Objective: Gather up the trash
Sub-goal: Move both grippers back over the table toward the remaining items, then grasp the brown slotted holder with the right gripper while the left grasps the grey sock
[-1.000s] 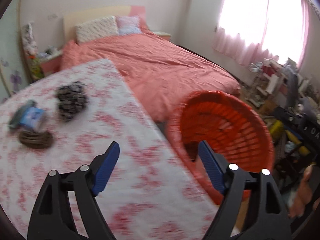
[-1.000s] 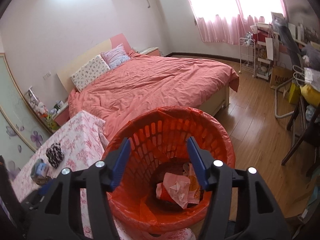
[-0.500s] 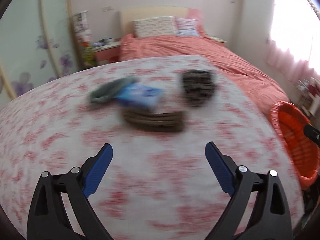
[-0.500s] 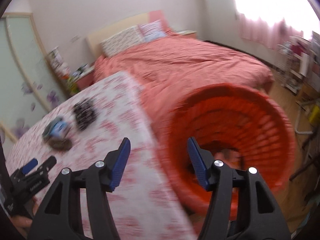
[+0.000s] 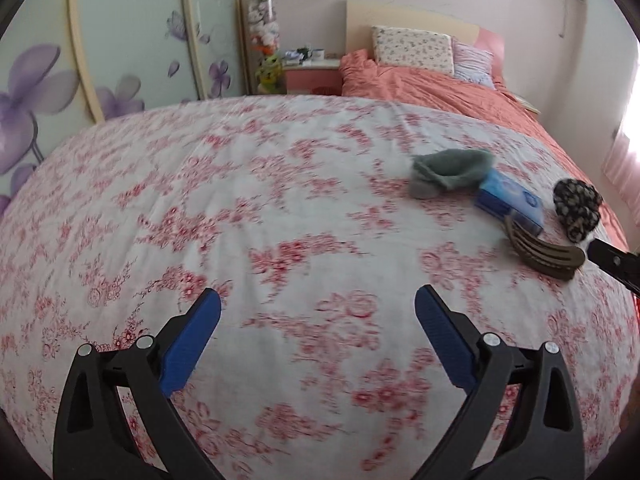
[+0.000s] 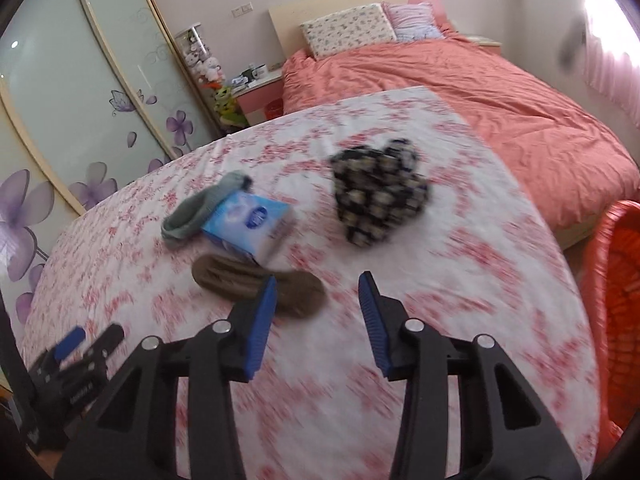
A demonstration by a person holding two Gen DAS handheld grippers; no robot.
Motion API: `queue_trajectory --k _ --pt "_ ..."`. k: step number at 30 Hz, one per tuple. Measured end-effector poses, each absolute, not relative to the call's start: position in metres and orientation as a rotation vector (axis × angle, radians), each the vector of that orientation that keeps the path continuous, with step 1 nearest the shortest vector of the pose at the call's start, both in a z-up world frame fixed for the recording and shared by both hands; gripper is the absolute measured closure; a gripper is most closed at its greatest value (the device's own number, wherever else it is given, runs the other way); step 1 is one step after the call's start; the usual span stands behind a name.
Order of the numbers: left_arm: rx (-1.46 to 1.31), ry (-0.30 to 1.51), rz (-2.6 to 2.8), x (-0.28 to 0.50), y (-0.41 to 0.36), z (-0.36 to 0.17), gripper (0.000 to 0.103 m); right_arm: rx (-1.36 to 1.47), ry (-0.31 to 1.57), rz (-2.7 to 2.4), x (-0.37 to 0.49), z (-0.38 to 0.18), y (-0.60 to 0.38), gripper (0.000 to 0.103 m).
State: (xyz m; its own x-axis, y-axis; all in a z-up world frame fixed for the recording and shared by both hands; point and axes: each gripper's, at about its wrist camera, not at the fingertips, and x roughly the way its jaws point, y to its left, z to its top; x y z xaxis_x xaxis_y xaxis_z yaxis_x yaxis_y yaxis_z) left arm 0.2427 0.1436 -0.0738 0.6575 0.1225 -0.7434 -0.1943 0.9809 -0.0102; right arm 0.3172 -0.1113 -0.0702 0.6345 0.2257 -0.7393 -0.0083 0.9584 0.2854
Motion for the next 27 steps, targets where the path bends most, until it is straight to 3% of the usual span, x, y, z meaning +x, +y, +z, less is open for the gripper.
queue_trajectory --k 2,5,12,14,17,27 --pt "-0.115 0.853 0.175 0.243 0.15 -0.076 0.006 0.266 0.903 0.135 0.329 -0.075 -0.105 0.062" --pt "-0.139 0.88 0.161 0.247 0.155 -0.08 0.006 0.255 0.955 0.157 0.335 -0.083 -0.099 0.079" --pt "-0.129 0.863 0.139 0.244 0.15 -0.079 0.006 0.238 1.007 0.242 0.297 -0.081 -0.1 0.09" --pt "-0.123 0.851 0.135 0.243 0.149 -0.077 0.006 0.191 0.972 0.238 0.278 -0.076 -0.099 0.085" --pt "-0.103 0.841 0.139 0.246 0.146 -0.074 0.006 0.17 0.887 0.204 0.271 -0.064 -0.1 0.047" --pt "-0.067 0.79 0.051 0.294 0.13 -0.054 0.006 0.103 0.94 0.25 0.333 -0.082 -0.086 0.047"
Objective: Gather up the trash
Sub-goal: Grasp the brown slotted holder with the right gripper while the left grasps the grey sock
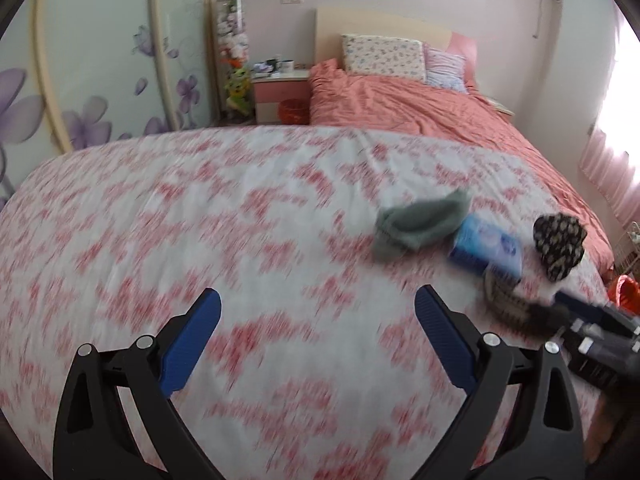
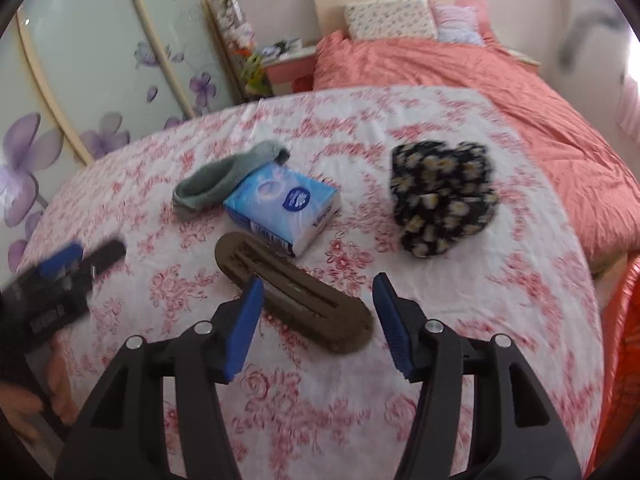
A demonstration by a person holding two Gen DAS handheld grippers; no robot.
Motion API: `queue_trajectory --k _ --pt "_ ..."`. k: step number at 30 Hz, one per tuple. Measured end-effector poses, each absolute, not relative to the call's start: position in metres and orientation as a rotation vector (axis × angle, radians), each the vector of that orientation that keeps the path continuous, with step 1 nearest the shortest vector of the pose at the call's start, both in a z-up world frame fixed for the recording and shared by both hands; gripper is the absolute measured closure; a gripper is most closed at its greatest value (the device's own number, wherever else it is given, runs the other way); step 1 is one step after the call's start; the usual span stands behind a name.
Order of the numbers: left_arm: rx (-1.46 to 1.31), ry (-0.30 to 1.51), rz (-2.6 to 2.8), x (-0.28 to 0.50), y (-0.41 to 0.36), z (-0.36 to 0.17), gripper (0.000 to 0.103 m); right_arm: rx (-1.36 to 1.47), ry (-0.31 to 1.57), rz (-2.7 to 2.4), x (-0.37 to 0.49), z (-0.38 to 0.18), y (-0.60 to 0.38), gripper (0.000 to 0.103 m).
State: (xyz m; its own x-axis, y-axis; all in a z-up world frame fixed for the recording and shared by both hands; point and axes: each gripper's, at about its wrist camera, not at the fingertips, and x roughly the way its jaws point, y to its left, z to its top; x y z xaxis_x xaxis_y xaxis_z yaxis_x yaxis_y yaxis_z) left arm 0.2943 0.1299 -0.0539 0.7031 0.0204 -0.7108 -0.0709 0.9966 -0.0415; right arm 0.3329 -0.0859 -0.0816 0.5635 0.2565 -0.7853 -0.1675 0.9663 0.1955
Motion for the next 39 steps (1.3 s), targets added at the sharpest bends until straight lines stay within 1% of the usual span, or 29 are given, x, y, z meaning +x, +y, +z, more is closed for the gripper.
queue_trajectory --k 1,4,5,8,10,11,13,15,17,18,19,21,22,24,27,33,34,35,36,37,39 --pt "-0.069 0.79 0.036 0.305 0.128 -0.053 0.006 0.094 0.948 0.258 0.335 -0.084 -0.085 0.048" --pt "-0.065 0.801 0.012 0.325 0.122 -0.053 0.007 0.064 0.944 0.292 0.328 -0.085 -0.088 0.056" --pt "-0.061 0.805 0.003 0.331 0.12 -0.054 0.007 0.059 0.947 0.304 0.325 -0.086 -0.088 0.06" --pt "-0.047 0.819 -0.032 0.346 0.11 -0.056 0.013 0.017 0.934 0.317 0.316 -0.085 -0.087 0.064" --pt "-0.056 0.846 -0.069 0.356 0.105 -0.061 0.021 0.033 0.936 0.311 0.313 -0.085 -0.087 0.066" --pt "-0.06 0.86 -0.082 0.36 0.103 -0.063 0.023 0.052 0.942 0.31 0.311 -0.085 -0.088 0.068" --pt "-0.059 0.88 -0.101 0.365 0.099 -0.068 0.032 0.085 0.954 0.304 0.304 -0.085 -0.092 0.07" --pt "-0.048 0.881 -0.113 0.366 0.095 -0.071 0.034 0.113 0.962 0.288 0.294 -0.084 -0.096 0.07" --pt "-0.036 0.882 -0.129 0.366 0.092 -0.075 0.04 0.147 0.973 0.281 0.281 -0.083 -0.104 0.07" --pt "-0.033 0.887 -0.135 0.366 0.091 -0.076 0.048 0.157 0.974 0.279 0.275 -0.082 -0.107 0.07" --pt "-0.028 0.894 -0.144 0.367 0.089 -0.079 0.059 0.166 0.973 0.271 0.269 -0.082 -0.11 0.07" --pt "-0.025 0.89 -0.152 0.367 0.086 -0.081 0.073 0.182 0.967 0.253 0.261 -0.08 -0.116 0.07" --pt "-0.024 0.89 -0.154 0.367 0.085 -0.082 0.084 0.186 0.961 0.243 0.258 -0.079 -0.118 0.07" --pt "-0.044 0.884 -0.161 0.362 0.088 -0.081 0.091 0.181 0.95 0.236 0.254 -0.077 -0.12 0.071" --pt "-0.06 0.879 -0.147 0.348 0.097 -0.077 0.092 0.177 0.949 0.253 0.252 -0.078 -0.121 0.071" --pt "-0.084 0.887 -0.153 0.287 0.114 -0.078 0.091 0.193 0.962 0.304 0.245 -0.082 -0.111 0.07" --pt "-0.087 0.891 -0.152 0.277 0.115 -0.079 0.09 0.185 0.954 0.303 0.243 -0.081 -0.107 0.07" --pt "-0.088 0.893 -0.143 0.272 0.116 -0.08 0.087 0.179 0.949 0.299 0.243 -0.081 -0.105 0.068" --pt "-0.09 0.894 -0.138 0.268 0.116 -0.08 0.077 0.174 0.944 0.294 0.243 -0.081 -0.104 0.064" --pt "-0.092 0.895 -0.131 0.266 0.116 -0.079 0.061 0.163 0.93 0.275 0.243 -0.08 -0.102 0.062" --pt "-0.101 0.876 -0.118 0.263 0.116 -0.075 0.044 0.156 0.916 0.244 0.243 -0.078 -0.103 0.056"
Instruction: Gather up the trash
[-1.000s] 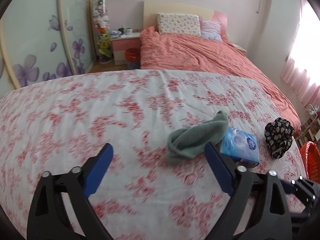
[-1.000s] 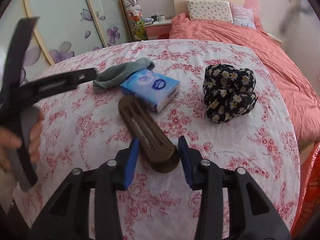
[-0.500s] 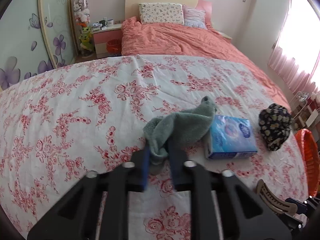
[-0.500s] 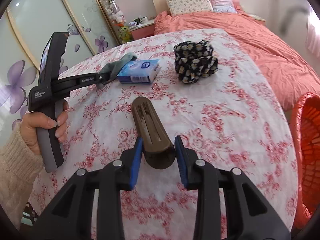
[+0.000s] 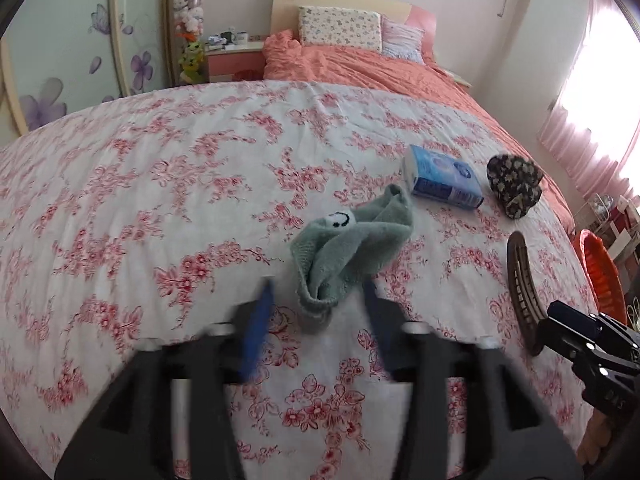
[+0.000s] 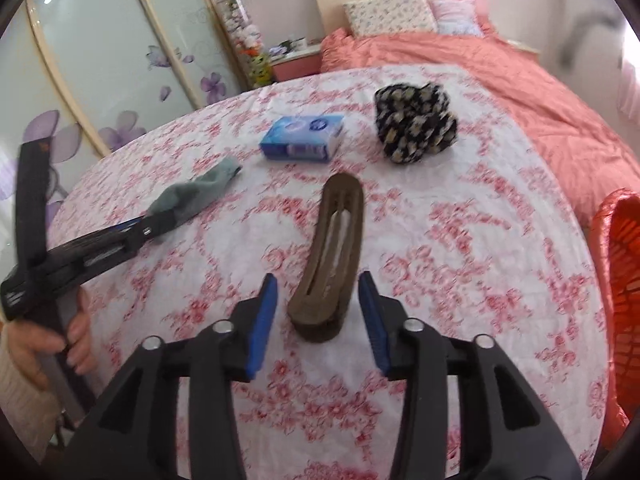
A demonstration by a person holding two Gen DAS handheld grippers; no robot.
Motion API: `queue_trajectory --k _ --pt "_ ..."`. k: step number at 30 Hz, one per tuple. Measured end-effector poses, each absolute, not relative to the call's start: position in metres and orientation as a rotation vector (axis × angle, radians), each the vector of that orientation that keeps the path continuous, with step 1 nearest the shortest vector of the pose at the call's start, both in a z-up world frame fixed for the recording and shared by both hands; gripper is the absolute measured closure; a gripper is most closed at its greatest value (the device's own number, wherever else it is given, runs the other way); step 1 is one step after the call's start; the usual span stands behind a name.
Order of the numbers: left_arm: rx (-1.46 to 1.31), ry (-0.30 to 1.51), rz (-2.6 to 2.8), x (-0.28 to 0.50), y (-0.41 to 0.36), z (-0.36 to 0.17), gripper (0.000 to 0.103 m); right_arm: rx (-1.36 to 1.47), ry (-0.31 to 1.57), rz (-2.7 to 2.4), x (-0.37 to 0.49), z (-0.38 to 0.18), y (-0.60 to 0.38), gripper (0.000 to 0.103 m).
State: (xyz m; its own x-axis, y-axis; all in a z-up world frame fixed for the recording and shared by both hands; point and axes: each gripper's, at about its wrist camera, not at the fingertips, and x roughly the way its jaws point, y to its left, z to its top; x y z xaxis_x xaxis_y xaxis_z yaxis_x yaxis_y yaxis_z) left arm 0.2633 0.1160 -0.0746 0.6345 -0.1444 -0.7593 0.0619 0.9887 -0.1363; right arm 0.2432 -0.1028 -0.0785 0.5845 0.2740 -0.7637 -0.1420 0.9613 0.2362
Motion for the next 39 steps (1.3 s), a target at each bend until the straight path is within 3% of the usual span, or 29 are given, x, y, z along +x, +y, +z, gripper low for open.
queue_trajectory --k 3,7,9,13,17,19,21,23,28,29,31,37,39 --pt "-0.091 0.852 -0.123 0.265 0.113 -0.069 0.037 0.176 0.929 0.232 0.249 -0.082 -0.102 0.055" --pt "-0.046 0.844 -0.119 0.275 0.1 -0.07 0.036 0.146 0.94 0.2 0.258 -0.087 -0.096 0.055" --pt "-0.02 0.849 -0.111 0.281 0.093 -0.074 0.036 0.109 0.93 0.181 0.26 -0.088 -0.092 0.065" --pt "0.034 0.866 -0.065 0.291 0.082 -0.082 0.039 0.074 0.919 0.174 0.256 -0.087 -0.092 0.075" --pt "-0.013 0.887 -0.034 0.294 0.093 -0.084 0.057 0.057 0.916 0.139 0.251 -0.086 -0.1 0.079" --pt "-0.013 0.888 -0.03 0.289 0.1 -0.084 0.074 0.069 0.918 0.126 0.25 -0.085 -0.108 0.079" --pt "-0.02 0.893 -0.021 0.284 0.105 -0.083 0.084 0.083 0.923 0.115 0.248 -0.085 -0.114 0.079" --pt "-0.047 0.902 0.007 0.274 0.115 -0.082 0.086 0.104 0.932 0.122 0.245 -0.084 -0.119 0.079" --pt "-0.126 0.923 -0.057 0.24 0.117 -0.079 0.083 0.13 0.932 0.175 0.238 -0.083 -0.114 0.079" --pt "-0.124 0.92 -0.063 0.238 0.115 -0.078 0.08 0.127 0.93 0.173 0.238 -0.083 -0.112 0.077" --pt "-0.121 0.912 -0.081 0.238 0.111 -0.078 0.063 0.131 0.93 0.165 0.241 -0.084 -0.11 0.076" --pt "-0.097 0.909 -0.061 0.246 0.106 -0.081 0.048 0.112 0.933 0.143 0.247 -0.085 -0.104 0.071" --pt "-0.081 0.903 -0.049 0.247 0.105 -0.083 0.048 0.085 0.936 0.127 0.25 -0.087 -0.101 0.071"
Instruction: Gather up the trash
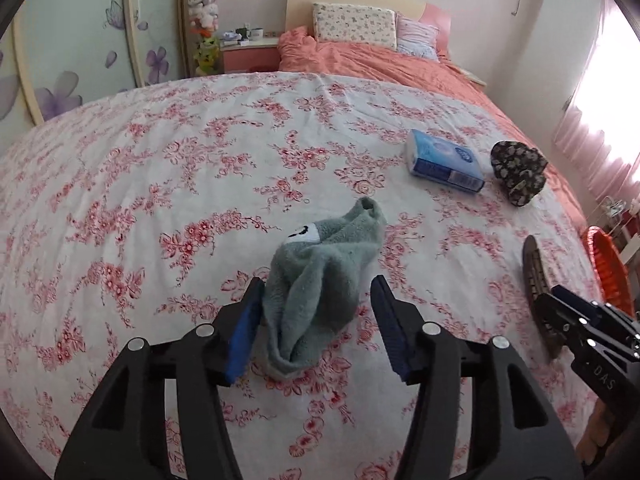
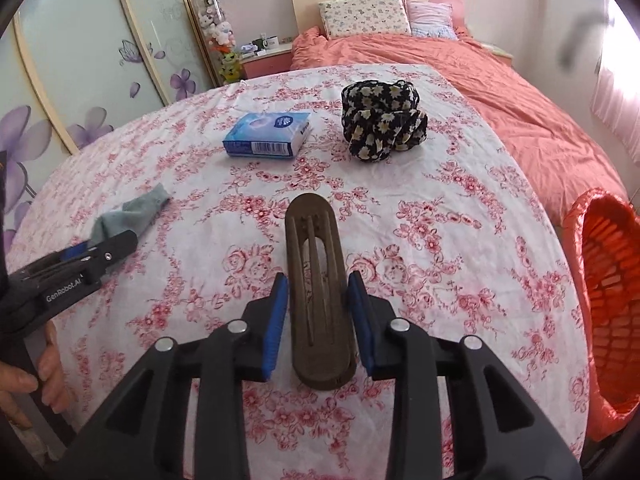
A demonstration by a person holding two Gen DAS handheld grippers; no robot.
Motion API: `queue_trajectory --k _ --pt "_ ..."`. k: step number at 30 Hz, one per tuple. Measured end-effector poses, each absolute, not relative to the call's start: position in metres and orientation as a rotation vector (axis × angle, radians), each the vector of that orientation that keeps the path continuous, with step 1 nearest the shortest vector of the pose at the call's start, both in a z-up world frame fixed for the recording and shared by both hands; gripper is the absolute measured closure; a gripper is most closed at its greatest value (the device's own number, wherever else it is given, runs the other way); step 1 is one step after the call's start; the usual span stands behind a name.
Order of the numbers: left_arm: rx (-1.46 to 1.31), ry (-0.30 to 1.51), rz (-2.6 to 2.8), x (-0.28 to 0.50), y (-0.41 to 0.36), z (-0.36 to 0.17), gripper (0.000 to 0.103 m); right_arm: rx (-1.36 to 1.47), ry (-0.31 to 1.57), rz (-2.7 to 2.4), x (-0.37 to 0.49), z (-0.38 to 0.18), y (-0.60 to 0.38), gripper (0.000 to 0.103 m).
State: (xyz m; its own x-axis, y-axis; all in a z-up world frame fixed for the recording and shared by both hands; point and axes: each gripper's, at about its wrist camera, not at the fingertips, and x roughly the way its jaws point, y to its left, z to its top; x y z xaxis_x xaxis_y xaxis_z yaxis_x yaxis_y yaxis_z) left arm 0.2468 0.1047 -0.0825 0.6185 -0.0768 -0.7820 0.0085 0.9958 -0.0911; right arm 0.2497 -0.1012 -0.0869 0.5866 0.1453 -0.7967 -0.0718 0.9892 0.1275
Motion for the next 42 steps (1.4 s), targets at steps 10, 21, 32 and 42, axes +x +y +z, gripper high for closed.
queue_trajectory --k 10,21,32,42 --pt "-0.067 0.879 0.022 0.249 0.103 -0.085 0.048 0.018 0.902 0.065 0.263 -0.088 -0.099 0.079" --pt "-0.1 0.874 -0.006 0.249 0.107 -0.085 0.043 0.054 0.887 0.081 0.26 -0.09 -0.107 0.078" --pt "-0.07 0.881 0.012 0.25 0.102 -0.086 0.042 0.076 0.897 0.068 0.261 -0.092 -0.11 0.07" --pt "-0.092 0.876 0.007 0.25 0.107 -0.086 0.042 0.102 0.897 0.079 0.261 -0.092 -0.111 0.07"
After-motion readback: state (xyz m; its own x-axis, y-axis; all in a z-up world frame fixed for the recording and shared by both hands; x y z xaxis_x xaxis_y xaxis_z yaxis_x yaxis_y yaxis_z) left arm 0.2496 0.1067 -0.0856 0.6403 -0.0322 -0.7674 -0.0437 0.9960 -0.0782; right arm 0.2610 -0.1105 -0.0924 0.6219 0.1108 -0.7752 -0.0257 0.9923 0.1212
